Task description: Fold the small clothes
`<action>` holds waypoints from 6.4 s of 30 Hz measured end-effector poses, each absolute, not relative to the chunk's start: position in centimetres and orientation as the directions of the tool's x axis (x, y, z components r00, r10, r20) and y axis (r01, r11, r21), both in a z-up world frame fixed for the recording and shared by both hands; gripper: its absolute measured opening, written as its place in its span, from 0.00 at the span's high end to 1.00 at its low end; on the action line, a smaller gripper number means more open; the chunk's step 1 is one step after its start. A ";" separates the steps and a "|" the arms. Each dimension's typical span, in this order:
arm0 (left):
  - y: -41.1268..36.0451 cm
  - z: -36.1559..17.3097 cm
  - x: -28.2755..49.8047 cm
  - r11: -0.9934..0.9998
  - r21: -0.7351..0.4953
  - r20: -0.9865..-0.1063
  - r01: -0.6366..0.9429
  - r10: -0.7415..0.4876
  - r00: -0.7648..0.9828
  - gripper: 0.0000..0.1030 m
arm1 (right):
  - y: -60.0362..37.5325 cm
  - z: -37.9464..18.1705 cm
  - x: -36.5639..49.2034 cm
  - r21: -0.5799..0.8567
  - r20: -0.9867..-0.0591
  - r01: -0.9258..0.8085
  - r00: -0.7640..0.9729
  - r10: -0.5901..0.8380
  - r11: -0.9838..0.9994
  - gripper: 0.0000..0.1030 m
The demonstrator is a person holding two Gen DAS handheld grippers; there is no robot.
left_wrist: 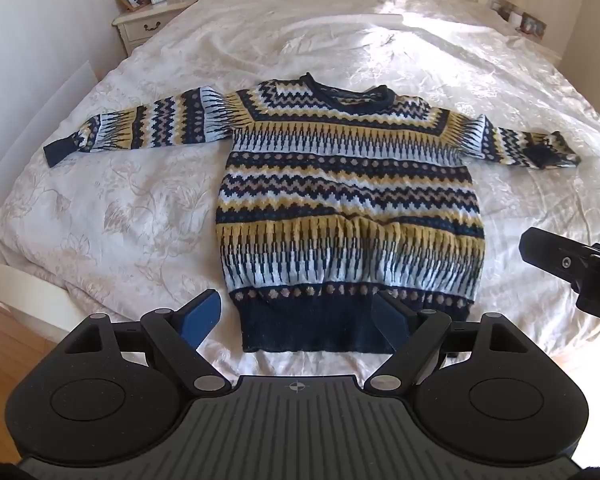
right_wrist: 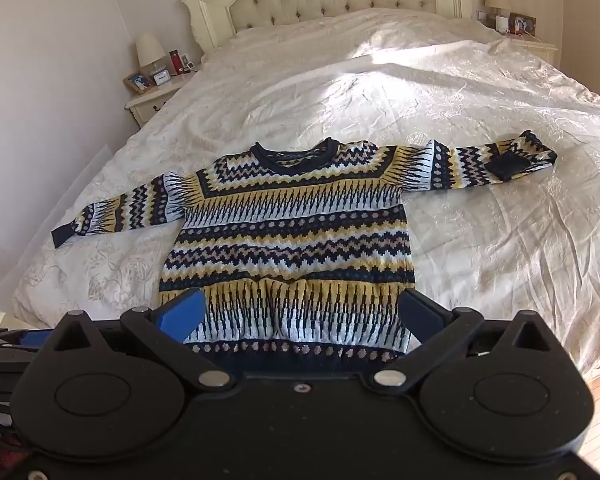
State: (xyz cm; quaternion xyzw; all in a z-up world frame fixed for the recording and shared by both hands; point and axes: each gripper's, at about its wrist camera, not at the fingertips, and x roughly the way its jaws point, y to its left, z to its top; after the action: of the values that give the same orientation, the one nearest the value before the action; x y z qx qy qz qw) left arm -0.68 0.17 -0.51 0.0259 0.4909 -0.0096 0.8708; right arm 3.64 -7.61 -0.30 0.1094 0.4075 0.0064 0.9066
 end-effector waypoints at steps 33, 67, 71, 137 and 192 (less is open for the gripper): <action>0.8 0.1 0.0 0.998 0.057 -0.846 -0.007 0.052 0.531 0.20 | -8.0 -0.7 3.6 0.218 -0.741 0.076 0.661 0.115 0.973 0.01; 1.1 -0.7 0.4 0.998 0.058 -0.861 -0.018 0.059 0.505 0.20 | -7.4 -1.1 4.5 0.251 -0.758 0.061 0.633 0.157 0.966 0.01; 1.0 -0.8 0.8 0.998 0.062 -0.865 -0.020 0.063 0.498 0.20 | -7.7 -1.4 4.8 0.256 -0.763 0.063 0.626 0.162 0.965 0.01; -5.2 -4.9 23.1 0.996 0.020 -0.903 -0.092 0.058 0.426 0.56 | -36.9 -13.6 28.8 0.123 -0.871 0.462 0.475 -0.128 0.878 0.39; 13.1 -5.7 25.1 0.990 0.022 -0.880 -0.136 0.084 0.467 0.55 | -3.4 -14.0 35.7 0.747 -0.606 0.078 0.487 0.629 0.660 0.80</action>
State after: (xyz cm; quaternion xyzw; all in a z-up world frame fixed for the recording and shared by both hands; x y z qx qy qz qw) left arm 25.10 13.10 -5.68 -0.0254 0.5121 0.0641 0.8561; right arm 35.72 -3.40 -14.01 0.3722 0.4747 0.1771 0.7777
